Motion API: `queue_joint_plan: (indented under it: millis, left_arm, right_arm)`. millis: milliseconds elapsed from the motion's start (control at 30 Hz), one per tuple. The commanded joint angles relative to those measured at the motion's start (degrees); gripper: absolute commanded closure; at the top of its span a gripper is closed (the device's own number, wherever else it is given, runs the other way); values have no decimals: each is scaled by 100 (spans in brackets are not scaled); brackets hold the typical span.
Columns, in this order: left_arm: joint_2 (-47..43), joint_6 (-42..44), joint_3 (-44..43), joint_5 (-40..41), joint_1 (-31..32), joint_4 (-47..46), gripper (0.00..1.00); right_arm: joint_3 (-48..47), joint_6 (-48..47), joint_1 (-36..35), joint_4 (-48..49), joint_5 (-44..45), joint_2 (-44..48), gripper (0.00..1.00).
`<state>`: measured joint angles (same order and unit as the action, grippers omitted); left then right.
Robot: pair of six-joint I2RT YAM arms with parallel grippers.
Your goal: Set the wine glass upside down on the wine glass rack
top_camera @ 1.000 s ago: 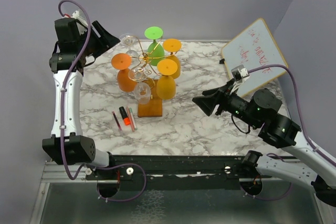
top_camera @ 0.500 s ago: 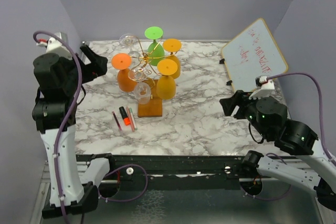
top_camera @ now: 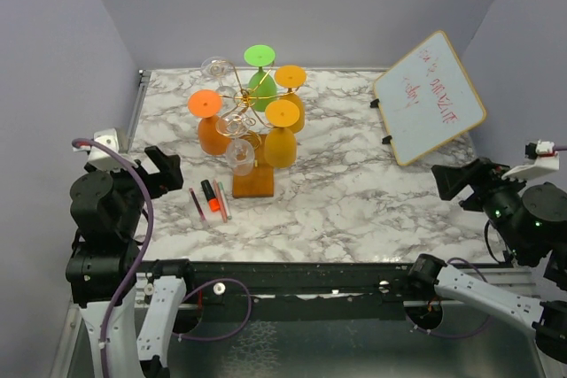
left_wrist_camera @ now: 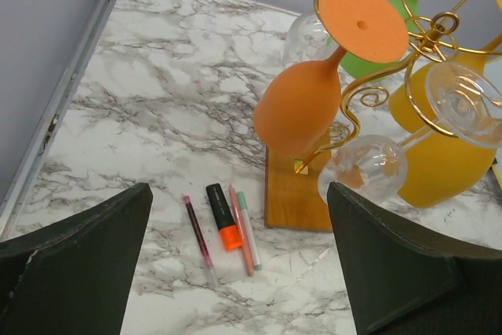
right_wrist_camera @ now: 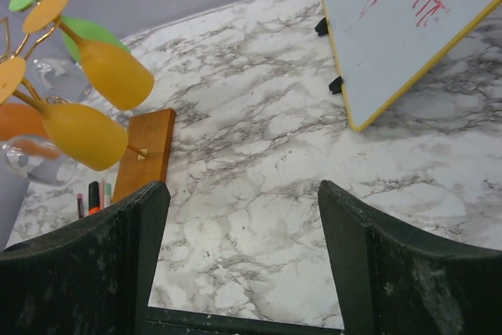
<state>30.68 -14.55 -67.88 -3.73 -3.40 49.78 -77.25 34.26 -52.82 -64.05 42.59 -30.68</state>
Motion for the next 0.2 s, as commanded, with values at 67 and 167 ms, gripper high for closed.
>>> queue_joint_plan:
  millis: [67, 167]
  left_arm:
    - [-172, 331, -97, 967, 304, 236, 7]
    - [-178, 338, -82, 1042, 331, 262, 6]
  right_arm:
    - [-413, -377, -16, -533, 580, 52, 18]
    - [-427, -347, -18, -590, 653, -10, 17]
